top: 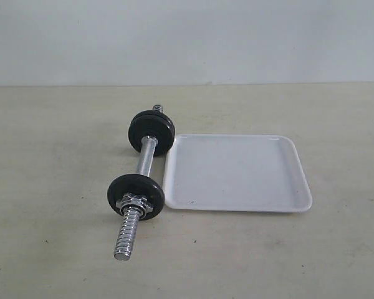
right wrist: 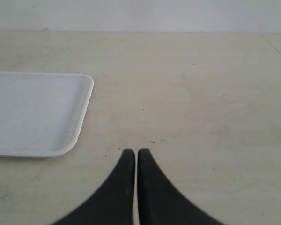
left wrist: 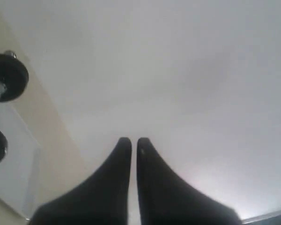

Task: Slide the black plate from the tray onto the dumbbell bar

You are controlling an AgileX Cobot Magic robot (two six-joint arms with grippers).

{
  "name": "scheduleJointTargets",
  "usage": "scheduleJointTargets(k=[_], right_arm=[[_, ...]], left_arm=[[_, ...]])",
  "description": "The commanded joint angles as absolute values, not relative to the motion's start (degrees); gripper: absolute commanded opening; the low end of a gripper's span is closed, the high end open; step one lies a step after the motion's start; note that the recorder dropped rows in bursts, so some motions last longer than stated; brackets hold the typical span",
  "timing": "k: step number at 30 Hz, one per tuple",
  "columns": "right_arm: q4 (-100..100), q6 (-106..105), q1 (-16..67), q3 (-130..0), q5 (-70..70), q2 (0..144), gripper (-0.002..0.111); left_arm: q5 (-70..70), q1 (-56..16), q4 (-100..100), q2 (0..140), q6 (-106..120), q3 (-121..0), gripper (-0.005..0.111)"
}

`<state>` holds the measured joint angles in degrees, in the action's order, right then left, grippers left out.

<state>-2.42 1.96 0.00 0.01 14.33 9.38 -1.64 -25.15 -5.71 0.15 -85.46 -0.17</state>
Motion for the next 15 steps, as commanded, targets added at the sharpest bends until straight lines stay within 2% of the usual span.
scheduleJointTargets(k=[1,15], right_arm=[[-1.99,1.08,0.01,0.0,14.35,9.27,0.0],[-1.91,1.47,0.01,0.0,14.35,9.27,0.0]], left_arm=[[-1.4,-25.22,3.66,0.0,-85.0,0.0,0.004],[-1.4,-25.22,1.92,0.0,-75.53,0.0,0.004]])
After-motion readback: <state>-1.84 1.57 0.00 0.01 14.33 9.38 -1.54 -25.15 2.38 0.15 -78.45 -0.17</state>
